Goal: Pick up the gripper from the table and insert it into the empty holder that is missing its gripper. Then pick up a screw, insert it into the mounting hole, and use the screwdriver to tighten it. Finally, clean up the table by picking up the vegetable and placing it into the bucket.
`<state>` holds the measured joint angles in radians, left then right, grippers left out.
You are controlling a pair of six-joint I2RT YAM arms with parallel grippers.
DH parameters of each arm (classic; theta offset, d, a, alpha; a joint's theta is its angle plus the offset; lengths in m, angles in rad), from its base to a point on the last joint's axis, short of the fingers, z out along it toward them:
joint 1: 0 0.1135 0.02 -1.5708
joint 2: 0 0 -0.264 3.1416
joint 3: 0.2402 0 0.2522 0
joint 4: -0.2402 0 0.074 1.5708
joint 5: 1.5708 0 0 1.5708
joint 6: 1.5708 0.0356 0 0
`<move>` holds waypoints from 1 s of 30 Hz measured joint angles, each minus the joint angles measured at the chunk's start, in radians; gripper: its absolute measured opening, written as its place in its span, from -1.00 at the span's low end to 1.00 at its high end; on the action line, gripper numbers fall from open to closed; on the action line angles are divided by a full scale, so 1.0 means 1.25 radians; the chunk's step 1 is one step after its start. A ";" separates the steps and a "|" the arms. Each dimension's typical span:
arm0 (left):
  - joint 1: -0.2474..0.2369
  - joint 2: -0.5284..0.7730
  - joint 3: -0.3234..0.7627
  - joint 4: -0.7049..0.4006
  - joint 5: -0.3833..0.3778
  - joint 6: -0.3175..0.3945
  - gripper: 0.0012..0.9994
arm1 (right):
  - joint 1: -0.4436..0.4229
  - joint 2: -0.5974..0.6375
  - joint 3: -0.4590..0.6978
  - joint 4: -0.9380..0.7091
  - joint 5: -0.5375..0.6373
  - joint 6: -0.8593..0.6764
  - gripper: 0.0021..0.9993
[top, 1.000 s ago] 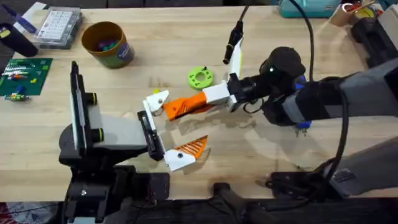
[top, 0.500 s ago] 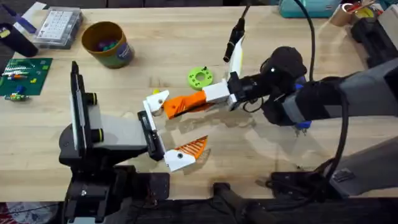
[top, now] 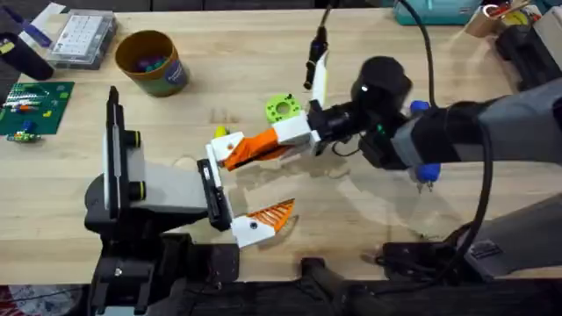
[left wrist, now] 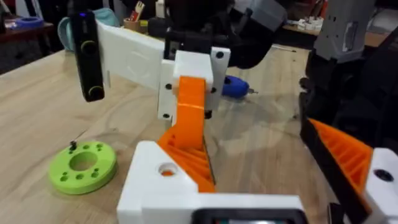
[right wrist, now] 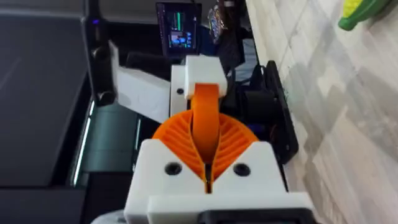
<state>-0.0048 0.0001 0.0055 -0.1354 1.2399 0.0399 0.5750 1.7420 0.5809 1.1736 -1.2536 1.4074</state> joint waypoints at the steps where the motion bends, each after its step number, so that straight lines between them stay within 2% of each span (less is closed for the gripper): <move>1: 0.000 0.000 0.000 0.000 -0.001 -0.002 0.98 | 0.004 0.000 0.014 -0.034 -0.001 -0.014 -0.97; 5: 0.006 0.000 0.000 0.000 -0.002 -0.008 0.98 | 0.004 0.000 0.037 -0.090 -0.007 -0.058 -0.97; 14: 0.010 0.000 0.000 0.000 -0.006 -0.014 0.98 | 0.009 0.000 0.043 -0.110 0.011 -0.083 -0.97; 30: 0.018 0.000 -0.001 0.004 -0.032 -0.014 0.98 | 0.056 -0.060 0.008 -0.125 0.189 -0.091 -0.97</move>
<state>0.0179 0.0002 0.0044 -0.1307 1.2001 0.0223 0.6449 1.6666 0.5912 1.0172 -1.0177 1.2939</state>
